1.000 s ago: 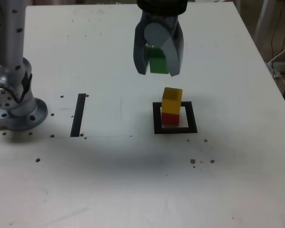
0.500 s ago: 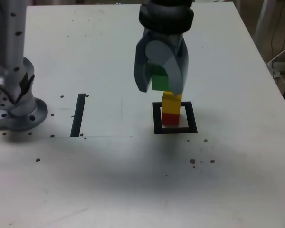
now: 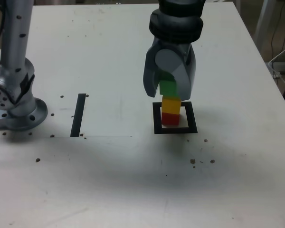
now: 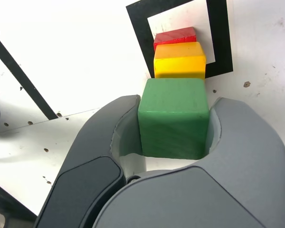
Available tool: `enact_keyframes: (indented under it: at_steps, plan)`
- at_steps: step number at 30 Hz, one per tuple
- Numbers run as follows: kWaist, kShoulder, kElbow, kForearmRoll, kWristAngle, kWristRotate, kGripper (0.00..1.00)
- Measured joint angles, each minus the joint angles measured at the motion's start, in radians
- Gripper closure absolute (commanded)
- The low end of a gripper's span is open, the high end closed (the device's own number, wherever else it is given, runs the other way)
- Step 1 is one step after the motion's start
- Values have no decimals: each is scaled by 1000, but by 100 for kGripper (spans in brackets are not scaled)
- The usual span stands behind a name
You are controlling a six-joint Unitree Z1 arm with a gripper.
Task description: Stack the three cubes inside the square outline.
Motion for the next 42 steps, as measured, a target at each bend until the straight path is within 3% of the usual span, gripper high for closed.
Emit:
enact_keyframes:
  at_steps: [16, 18, 23, 25, 35, 42]
  plan:
    - [19, 12, 48, -62, 0, 0, 70]
    - [19, 12, 51, -70, 0, 0, 59]
    - [26, 7, 69, -92, -2, 6, 12]
    - [29, 12, 84, -101, -5, 10, 3]
    - [33, -6, 112, -131, 1, 12, 1]
    - [39, -85, 142, -132, 58, -7, 1]
